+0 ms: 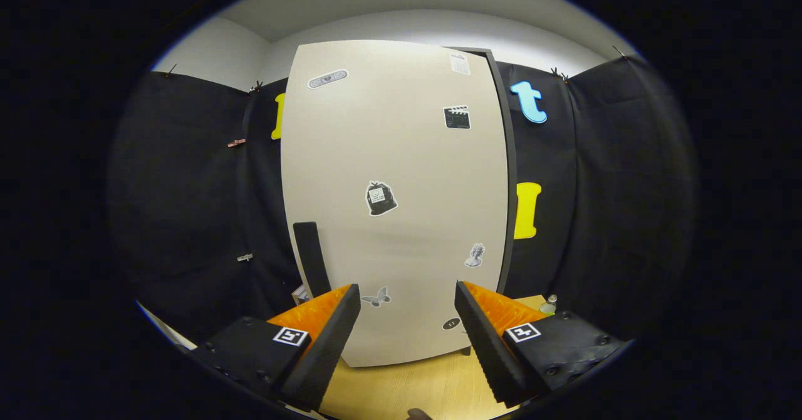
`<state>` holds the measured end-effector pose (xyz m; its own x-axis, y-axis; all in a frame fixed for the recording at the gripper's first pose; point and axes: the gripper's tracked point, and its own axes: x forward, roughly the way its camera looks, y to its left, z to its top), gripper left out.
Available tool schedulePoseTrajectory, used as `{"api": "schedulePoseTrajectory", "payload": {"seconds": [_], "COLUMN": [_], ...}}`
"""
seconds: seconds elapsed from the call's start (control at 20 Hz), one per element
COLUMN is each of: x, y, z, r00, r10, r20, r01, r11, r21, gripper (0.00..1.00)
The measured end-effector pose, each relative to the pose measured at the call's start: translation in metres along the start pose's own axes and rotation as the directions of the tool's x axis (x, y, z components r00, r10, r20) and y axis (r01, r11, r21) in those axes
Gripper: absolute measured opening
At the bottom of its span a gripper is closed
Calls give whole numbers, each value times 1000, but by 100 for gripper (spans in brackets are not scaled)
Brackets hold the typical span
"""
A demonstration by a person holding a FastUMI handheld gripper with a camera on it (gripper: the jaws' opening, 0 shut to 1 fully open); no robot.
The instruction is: Open the shoe cabinet door, grab the shoes and put them into the shoe cabinet, then close the shoe cabinet door.
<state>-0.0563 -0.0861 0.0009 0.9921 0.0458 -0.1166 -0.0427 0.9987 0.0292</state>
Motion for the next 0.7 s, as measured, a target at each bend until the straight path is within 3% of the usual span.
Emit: {"api": "schedulePoseTrajectory", "payload": {"seconds": [0.7], "x": [-8], "y": [3], "z": [6], "r00": [1000], "r10": [-19], "r20": [16], "r01": [19], "r11": [1000], "r21": [-23], "gripper": [99]}}
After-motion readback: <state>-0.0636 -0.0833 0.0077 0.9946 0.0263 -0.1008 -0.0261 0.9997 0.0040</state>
